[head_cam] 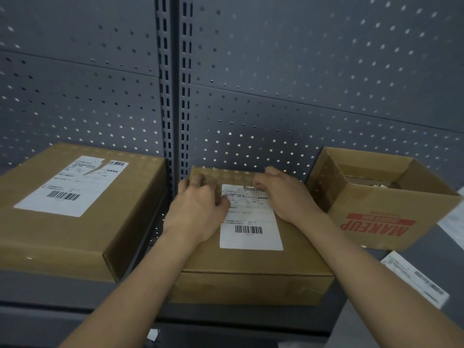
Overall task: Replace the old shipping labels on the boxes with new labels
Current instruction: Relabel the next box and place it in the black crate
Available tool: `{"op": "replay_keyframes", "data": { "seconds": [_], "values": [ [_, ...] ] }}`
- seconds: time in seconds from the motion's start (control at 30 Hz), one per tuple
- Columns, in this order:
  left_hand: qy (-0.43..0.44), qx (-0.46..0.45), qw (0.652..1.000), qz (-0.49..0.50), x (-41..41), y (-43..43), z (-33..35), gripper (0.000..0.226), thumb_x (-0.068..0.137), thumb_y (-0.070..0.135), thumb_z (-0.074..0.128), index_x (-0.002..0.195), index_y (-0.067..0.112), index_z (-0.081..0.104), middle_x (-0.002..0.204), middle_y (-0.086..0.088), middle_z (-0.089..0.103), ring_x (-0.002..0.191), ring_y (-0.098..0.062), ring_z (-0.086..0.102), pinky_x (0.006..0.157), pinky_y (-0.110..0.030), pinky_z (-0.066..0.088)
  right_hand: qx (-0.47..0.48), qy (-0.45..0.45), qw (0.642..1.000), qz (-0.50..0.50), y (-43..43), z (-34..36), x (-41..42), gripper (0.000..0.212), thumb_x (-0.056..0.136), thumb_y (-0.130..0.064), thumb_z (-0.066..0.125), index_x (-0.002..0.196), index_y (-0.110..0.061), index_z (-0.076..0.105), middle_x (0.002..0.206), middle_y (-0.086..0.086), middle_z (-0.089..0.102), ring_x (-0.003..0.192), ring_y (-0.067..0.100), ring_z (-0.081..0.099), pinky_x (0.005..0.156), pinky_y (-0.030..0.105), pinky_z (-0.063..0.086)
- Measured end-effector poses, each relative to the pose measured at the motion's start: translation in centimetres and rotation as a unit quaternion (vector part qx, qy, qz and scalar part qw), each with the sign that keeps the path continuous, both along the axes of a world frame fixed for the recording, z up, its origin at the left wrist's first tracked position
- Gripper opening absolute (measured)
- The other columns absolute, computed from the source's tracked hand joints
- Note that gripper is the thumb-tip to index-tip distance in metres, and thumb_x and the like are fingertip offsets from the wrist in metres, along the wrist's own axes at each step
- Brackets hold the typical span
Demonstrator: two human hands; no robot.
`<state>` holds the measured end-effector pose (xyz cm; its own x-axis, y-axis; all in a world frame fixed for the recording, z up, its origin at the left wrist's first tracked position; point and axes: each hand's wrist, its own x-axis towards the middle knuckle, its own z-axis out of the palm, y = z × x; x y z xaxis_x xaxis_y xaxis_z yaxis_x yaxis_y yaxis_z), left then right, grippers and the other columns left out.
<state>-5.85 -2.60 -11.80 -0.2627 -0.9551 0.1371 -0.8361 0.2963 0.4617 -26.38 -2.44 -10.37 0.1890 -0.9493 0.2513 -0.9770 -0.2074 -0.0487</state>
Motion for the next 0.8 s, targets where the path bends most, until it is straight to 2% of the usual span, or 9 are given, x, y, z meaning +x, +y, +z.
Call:
{"op": "replay_keyframes", "data": {
  "seconds": [0.13,0.37,0.57,0.63,0.8],
  "values": [
    [0.000,-0.006,1.000,0.002,-0.08,0.01,-0.11,0.040,0.095,0.041,0.047,0.124,0.016,0.057,0.144,-0.008,0.040,0.134,-0.035,0.029,0.100,-0.048,0.043,-0.035,-0.047,0.998,-0.016,0.20,-0.52,-0.40,0.016,0.100,-0.015,0.048,0.096,-0.020,0.063,0.091,-0.004,0.047,0.080,0.022,0.055,0.067,0.036,0.048],
    [0.001,0.000,1.000,-0.002,-0.04,0.09,0.01,0.035,0.094,0.041,0.048,0.116,0.015,0.060,0.143,-0.008,0.041,0.134,-0.035,0.030,0.099,-0.050,0.045,-0.021,-0.024,0.999,-0.016,0.29,-0.42,-0.25,0.019,0.100,-0.016,0.046,0.103,-0.023,0.063,0.094,-0.004,0.048,0.081,0.024,0.056,0.068,0.037,0.050],
    [0.004,0.001,1.000,-0.001,0.04,-0.10,-0.16,0.041,0.094,0.042,0.048,0.125,0.017,0.057,0.144,-0.008,0.041,0.134,-0.035,0.030,0.100,-0.050,0.044,-0.009,0.002,1.000,-0.009,0.17,0.01,0.02,0.017,0.100,-0.016,0.046,0.101,-0.022,0.061,0.093,-0.004,0.047,0.077,0.019,0.052,0.060,0.030,0.039],
    [0.003,0.002,1.000,0.000,0.05,-0.10,-0.17,0.042,0.095,0.041,0.048,0.128,0.017,0.056,0.145,-0.008,0.040,0.134,-0.035,0.029,0.101,-0.048,0.043,-0.004,-0.003,1.000,-0.008,0.08,0.00,0.03,0.017,0.100,-0.014,0.046,0.100,-0.021,0.061,0.093,-0.004,0.046,0.078,0.019,0.052,0.061,0.031,0.040],
    [0.007,-0.002,1.000,0.000,0.08,-0.12,-0.19,0.040,0.094,0.041,0.047,0.123,0.017,0.059,0.144,-0.008,0.042,0.135,-0.036,0.030,0.100,-0.049,0.044,0.011,-0.017,1.000,-0.014,-0.03,-0.24,-0.11,0.020,0.099,-0.010,0.043,0.085,-0.023,0.051,0.085,-0.005,0.040,0.074,0.018,0.047,0.057,0.031,0.034]
  ]
}}
